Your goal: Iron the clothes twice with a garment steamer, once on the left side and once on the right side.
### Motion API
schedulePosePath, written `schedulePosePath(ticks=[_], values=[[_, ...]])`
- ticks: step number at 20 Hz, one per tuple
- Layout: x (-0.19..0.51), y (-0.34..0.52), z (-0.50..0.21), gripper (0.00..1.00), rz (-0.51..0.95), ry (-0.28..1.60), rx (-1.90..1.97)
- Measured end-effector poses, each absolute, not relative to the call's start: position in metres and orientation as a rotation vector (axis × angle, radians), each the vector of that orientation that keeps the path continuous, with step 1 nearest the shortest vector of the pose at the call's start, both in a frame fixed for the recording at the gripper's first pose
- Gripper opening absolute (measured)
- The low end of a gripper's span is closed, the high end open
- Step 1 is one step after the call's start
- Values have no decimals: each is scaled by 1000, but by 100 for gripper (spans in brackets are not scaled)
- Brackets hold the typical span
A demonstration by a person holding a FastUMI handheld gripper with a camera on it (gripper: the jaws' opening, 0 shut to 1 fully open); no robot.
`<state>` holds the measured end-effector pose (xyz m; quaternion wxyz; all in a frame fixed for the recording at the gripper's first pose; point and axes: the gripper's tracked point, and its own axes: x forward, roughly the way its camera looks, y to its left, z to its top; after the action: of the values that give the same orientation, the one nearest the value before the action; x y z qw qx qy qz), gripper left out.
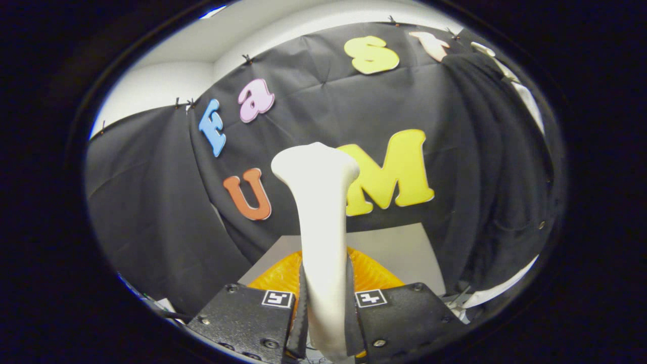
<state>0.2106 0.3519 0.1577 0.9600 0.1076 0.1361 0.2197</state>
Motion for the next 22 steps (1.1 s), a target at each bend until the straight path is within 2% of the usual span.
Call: schedulePosePath(ticks=[8,12,17,22], values=[[173,198,248,32,216,-15,195],[171,136,288,32,156,-139,130],[195,64,309,32,46,-213,63],[221,42,299,32,37,-211,-26]])
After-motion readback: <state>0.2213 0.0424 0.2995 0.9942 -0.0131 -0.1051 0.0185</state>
